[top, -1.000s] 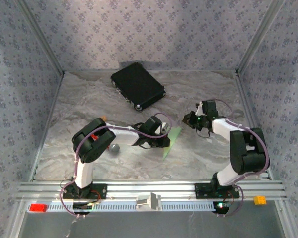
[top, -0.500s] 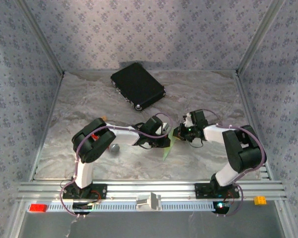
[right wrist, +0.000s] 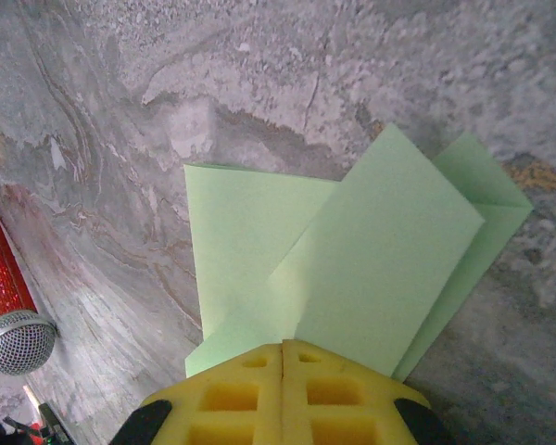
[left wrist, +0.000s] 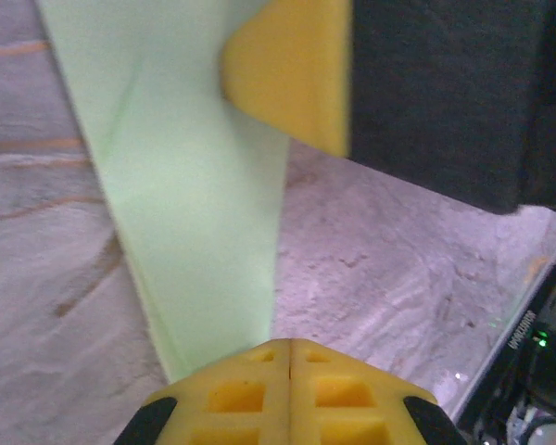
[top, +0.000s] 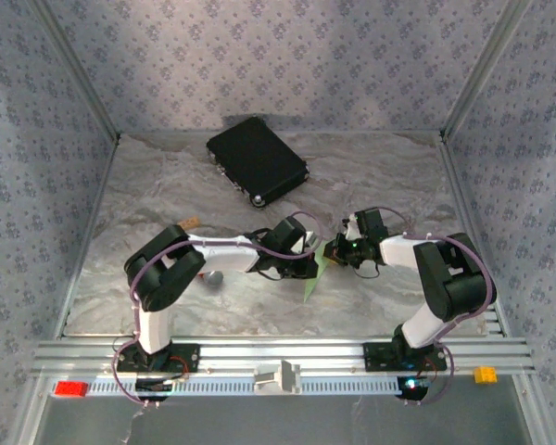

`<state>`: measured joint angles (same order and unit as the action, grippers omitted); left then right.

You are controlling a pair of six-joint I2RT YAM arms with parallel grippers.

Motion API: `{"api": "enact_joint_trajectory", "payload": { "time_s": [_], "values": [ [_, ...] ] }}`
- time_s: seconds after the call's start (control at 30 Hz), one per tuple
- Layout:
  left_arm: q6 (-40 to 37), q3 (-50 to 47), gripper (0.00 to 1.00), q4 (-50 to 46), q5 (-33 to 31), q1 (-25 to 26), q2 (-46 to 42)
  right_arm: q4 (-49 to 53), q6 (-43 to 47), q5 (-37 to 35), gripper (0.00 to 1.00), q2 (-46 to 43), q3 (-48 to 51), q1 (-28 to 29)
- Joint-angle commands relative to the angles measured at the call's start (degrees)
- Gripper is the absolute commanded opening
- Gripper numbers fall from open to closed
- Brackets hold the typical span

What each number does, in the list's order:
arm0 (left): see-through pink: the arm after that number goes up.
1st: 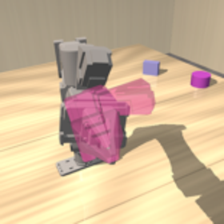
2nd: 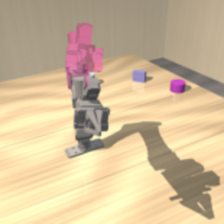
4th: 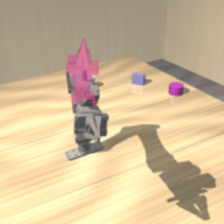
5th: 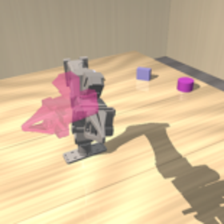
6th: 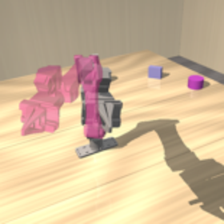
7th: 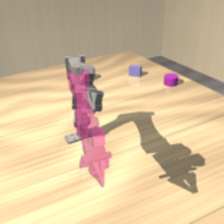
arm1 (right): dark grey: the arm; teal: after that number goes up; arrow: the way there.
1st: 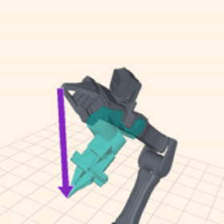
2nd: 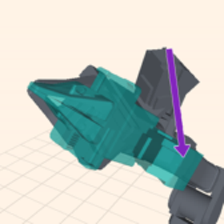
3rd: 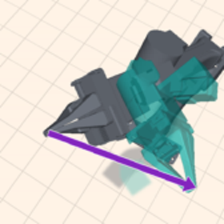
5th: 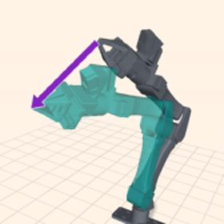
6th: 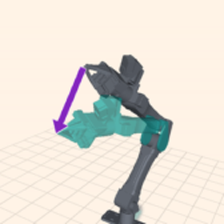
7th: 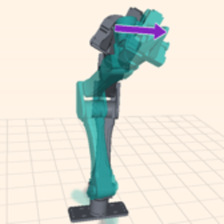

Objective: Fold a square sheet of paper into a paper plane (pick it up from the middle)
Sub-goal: Fold the wing for the fifth time at the center of the table.

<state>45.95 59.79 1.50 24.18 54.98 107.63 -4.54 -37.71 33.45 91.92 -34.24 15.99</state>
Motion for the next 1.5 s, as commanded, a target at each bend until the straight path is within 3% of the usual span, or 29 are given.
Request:
{"api": "enact_joint_trajectory", "payload": {
  "time_s": [0.0,0.3,0.57,1.07,1.47],
  "values": [
    [0.29,1.7,0.05,1.06,3.33,1.04,-0.61,2.44,-0.35,-4.15,0.03,1.9,1.54,-0.77],
    [0.08,3.75,0.04,-3.04,1.41,1.82,5.81,2.49,-0.25,-3.75,0.03,2.36,1.63,-0.87],
    [1.39,-3.07,0.04,0.35,1.81,1.86,3.45,2.44,0.01,-3.89,0.03,2.71,2.18,-1.09],
    [-2.28,-1.93,0.06,-1.43,5.98,3.06,-2.51,2.75,0.19,-3.65,0.03,2.33,2.07,-1.75],
    [-2.6,-6.16,0.05,-1.85,4.6,3.38,-3.89,2.73,0.19,-3.39,0.03,2.13,2.41,-2.04]
  ]
}}
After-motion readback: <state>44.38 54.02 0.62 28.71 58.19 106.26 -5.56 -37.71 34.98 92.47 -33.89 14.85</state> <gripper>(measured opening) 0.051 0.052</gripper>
